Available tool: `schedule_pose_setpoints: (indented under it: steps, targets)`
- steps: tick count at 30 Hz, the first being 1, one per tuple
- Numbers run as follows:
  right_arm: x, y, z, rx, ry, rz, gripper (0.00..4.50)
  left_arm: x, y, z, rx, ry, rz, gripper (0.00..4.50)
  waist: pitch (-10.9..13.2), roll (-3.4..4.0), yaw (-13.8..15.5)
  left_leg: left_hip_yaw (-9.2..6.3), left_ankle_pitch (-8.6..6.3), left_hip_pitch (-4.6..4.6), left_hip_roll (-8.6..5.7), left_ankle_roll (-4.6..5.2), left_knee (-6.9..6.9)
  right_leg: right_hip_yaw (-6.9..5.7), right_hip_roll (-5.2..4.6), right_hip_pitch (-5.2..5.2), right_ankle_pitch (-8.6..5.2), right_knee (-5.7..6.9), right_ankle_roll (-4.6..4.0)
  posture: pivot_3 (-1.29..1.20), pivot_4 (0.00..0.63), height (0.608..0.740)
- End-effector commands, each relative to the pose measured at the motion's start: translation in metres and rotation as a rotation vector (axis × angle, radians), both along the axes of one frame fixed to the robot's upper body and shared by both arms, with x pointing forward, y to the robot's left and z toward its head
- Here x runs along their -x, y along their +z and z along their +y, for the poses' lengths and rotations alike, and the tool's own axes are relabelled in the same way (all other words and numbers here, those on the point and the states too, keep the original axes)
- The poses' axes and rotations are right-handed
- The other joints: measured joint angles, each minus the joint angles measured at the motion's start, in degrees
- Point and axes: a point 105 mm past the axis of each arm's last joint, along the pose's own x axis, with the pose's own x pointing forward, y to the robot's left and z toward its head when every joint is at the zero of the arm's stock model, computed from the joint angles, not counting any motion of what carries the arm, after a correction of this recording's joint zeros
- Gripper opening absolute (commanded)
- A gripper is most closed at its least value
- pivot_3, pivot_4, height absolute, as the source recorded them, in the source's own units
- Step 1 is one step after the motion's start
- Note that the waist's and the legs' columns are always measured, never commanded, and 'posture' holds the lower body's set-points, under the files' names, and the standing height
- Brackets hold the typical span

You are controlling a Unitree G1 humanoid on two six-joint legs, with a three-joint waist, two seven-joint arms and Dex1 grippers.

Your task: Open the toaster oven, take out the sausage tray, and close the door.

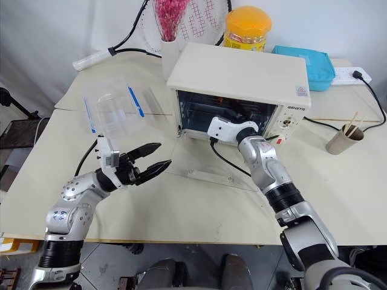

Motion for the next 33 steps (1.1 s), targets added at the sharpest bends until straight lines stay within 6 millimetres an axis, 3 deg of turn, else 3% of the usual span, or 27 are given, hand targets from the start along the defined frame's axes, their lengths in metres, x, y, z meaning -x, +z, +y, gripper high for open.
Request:
schedule_pose_setpoints:
  steps: [1, 3, 11, 18, 24, 30, 33]
  targets:
    - [-0.001, 0.013, 0.004, -0.003, 0.007, -0.054, 0.60, 0.002, 0.006, -0.002, 0.013, -0.014, -0.024, 3.50, 0.0, 0.00, 0.0, 0.00, 0.00, 0.00, 0.00, 0.00, 0.00, -0.01, 0.00, 0.00, 0.00, 0.00, 0.00, 0.00, 0.150, 0.740]
    - [-0.002, 0.012, 0.003, -0.003, 0.002, -0.054, 0.00, 0.003, 0.006, -0.004, 0.013, -0.019, -0.022, 3.50, 0.0, -0.03, 0.0, -0.01, 0.00, 0.00, 0.00, 0.00, 0.00, -0.01, 0.00, 0.00, 0.00, 0.00, 0.00, 0.00, 0.150, 0.740]
    - [-0.001, 0.018, 0.008, -0.003, 0.018, -0.079, 0.00, -0.007, 0.014, -0.017, 0.014, -0.069, -0.049, 3.50, 0.0, -0.05, 0.0, -0.01, 0.04, 0.01, 0.03, -0.06, 0.01, 0.01, 0.02, 0.02, 0.00, 0.00, 0.00, 0.00, 0.150, 0.740]
    - [0.005, 0.031, 0.015, -0.004, 0.071, -0.115, 0.00, -0.055, 0.054, -0.036, 0.080, -0.087, -0.132, 3.50, 0.0, -0.07, 0.0, 0.00, 0.12, -0.02, 0.02, -0.09, -0.01, -0.03, 0.06, 0.01, 0.00, -0.01, 0.00, 0.00, 0.150, 0.740]
    - [0.008, 0.032, 0.014, 0.014, 0.086, -0.110, 0.00, -0.080, 0.078, -0.045, 0.113, -0.095, -0.172, 3.50, 0.0, -0.08, -0.3, -0.01, 0.12, -0.02, 0.03, -0.09, -0.21, -0.21, 0.08, -0.05, 0.00, -0.09, 0.00, 0.00, 0.150, 0.740]
    - [0.017, 0.030, 0.012, 0.026, 0.105, -0.099, 0.00, -0.084, 0.081, -0.045, 0.116, -0.128, -0.164, 3.50, 0.0, -0.09, 0.0, -0.08, 0.12, -0.05, 0.02, -0.08, -0.34, -0.31, 0.06, -0.10, 0.00, -0.08, 0.00, 0.00, 0.150, 0.740]
    - [0.030, 0.027, 0.014, 0.022, 0.127, -0.088, 0.00, -0.087, 0.077, -0.041, 0.106, -0.116, -0.135, 3.50, 0.0, -0.09, 0.1, -0.15, 0.12, -0.05, 0.02, -0.08, -0.38, -0.38, 0.06, -0.10, 0.00, -0.08, 0.00, 0.00, 0.150, 0.740]
